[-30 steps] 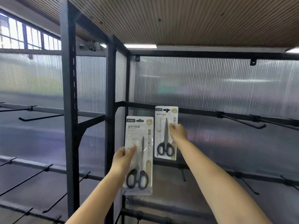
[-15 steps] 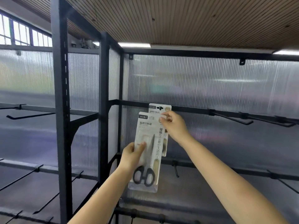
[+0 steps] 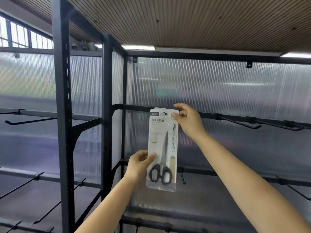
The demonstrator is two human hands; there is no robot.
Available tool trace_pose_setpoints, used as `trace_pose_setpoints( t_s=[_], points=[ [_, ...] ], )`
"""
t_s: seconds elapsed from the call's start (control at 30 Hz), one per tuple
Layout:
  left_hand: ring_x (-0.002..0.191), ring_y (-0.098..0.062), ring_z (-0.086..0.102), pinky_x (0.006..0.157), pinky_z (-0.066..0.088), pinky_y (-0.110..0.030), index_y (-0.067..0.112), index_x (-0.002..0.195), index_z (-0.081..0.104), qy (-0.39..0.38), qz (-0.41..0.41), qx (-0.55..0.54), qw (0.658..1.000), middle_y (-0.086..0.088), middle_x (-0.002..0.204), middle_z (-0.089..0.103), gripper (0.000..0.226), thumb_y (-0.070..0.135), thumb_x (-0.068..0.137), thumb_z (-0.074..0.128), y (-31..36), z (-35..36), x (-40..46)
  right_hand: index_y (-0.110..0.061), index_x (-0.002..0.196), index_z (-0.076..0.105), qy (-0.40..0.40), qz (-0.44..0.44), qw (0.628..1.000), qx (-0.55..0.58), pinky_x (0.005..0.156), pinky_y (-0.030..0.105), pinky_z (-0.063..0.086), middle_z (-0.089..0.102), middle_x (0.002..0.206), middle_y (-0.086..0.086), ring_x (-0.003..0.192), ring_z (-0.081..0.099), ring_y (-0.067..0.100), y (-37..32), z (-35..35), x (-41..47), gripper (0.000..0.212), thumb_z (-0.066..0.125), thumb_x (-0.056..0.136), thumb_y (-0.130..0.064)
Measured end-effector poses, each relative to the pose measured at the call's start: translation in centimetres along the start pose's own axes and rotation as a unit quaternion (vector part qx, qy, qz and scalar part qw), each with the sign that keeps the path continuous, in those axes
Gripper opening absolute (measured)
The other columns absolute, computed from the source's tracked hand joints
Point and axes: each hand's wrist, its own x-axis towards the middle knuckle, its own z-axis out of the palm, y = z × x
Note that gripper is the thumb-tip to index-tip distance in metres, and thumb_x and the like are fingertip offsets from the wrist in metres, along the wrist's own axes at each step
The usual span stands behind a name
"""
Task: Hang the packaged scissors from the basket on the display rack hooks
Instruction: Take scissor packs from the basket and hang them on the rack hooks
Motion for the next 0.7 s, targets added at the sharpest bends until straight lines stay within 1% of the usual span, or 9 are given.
trace_pose_setpoints(
  t_s=[0.07,0.13,0.23,0.3,0.4,0.5,0.57,0.6,0.7],
  points=[
    [0.078,-0.015,0.067,0.057,0.051,-0.015,0.005,0.099,0.064,0.016,0.002,-0.012,1.0,-0.01,0.094,0.071,0.016,0.017,0.089,0.063,0.1,0.0,0.2,-0.01,0.117,0.061,0.006,-0.012,1.0,-0.009,0.077,0.03,0.053,0.066,0.094,0.007,0.085,0.063,0.021,0.1,-0.2,-0.2,0.028,0.062,0.09,-0.014],
    [0.08,-0.017,0.066,0.063,0.053,-0.019,0.007,0.098,0.065,0.025,0.009,-0.02,0.999,-0.009,0.093,0.071,0.013,0.016,0.089,0.063,0.2,-0.1,0.3,-0.009,0.115,0.063,0.009,-0.013,1.0,-0.007,0.075,0.03,0.054,0.065,0.094,0.004,0.086,0.064,0.022,0.3,-0.4,-0.3,0.026,0.062,0.09,-0.014],
    [0.085,-0.022,0.067,0.076,0.055,-0.03,0.008,0.096,0.066,0.031,0.015,-0.016,0.999,-0.01,0.094,0.071,0.012,0.017,0.088,0.064,0.1,-0.1,0.4,-0.009,0.116,0.062,-0.009,-0.014,1.0,-0.007,0.065,0.013,0.051,0.064,0.092,0.001,0.078,0.062,0.012,0.6,-0.8,-0.6,0.027,0.062,0.09,-0.014],
    [0.089,-0.024,0.067,0.082,0.055,-0.037,0.01,0.095,0.066,0.032,0.016,-0.015,0.999,-0.009,0.094,0.071,0.011,0.019,0.088,0.064,-0.1,0.0,0.6,-0.009,0.115,0.064,-0.015,-0.022,0.999,-0.022,0.064,0.007,0.048,0.066,0.093,0.001,0.078,0.062,0.01,0.8,-0.9,-0.7,0.028,0.065,0.088,-0.014],
    [0.086,-0.021,0.066,0.077,0.054,-0.031,0.01,0.095,0.066,0.029,0.019,-0.022,0.999,-0.005,0.092,0.07,0.012,0.019,0.089,0.063,-0.1,0.2,0.8,-0.008,0.111,0.067,-0.002,-0.022,0.999,-0.035,0.072,0.013,0.05,0.068,0.098,0.005,0.086,0.064,0.017,1.2,-0.9,-0.6,0.026,0.067,0.085,-0.013],
    [0.08,-0.01,0.063,0.065,0.046,-0.017,0.014,0.093,0.065,0.035,0.031,-0.016,0.999,0.002,0.087,0.068,0.006,0.019,0.09,0.062,0.0,0.5,1.1,-0.006,0.107,0.069,0.005,-0.031,0.998,-0.053,0.072,0.009,0.046,0.068,0.099,0.002,0.087,0.062,0.011,1.2,-0.9,-0.5,0.022,0.065,0.087,-0.012],
    [0.078,-0.006,0.061,0.063,0.044,-0.014,0.017,0.09,0.064,0.036,0.038,-0.013,0.999,0.004,0.086,0.067,0.004,0.019,0.09,0.061,0.1,0.7,1.2,-0.006,0.105,0.07,0.01,-0.042,0.997,-0.062,0.072,0.007,0.045,0.068,0.096,-0.001,0.082,0.06,0.006,1.1,-1.0,-0.4,0.019,0.063,0.088,-0.013],
    [0.078,-0.007,0.061,0.063,0.045,-0.014,0.016,0.09,0.064,0.035,0.041,-0.013,0.998,0.003,0.085,0.067,0.005,0.019,0.091,0.061,0.1,0.8,1.3,-0.006,0.103,0.071,0.011,-0.048,0.997,-0.066,0.073,0.01,0.047,0.069,0.094,-0.001,0.079,0.06,0.004,1.1,-1.0,-0.4,0.018,0.063,0.089,-0.013],
    [0.08,-0.012,0.062,0.067,0.048,-0.017,0.013,0.091,0.064,0.031,0.042,-0.019,0.998,0.0,0.086,0.067,0.008,0.02,0.091,0.06,0.1,0.9,1.6,-0.005,0.101,0.071,0.012,-0.058,0.996,-0.074,0.079,0.027,0.054,0.067,0.087,-0.004,0.078,0.061,0.006,1.0,-1.0,-0.3,0.017,0.061,0.09,-0.013]
  ],
)
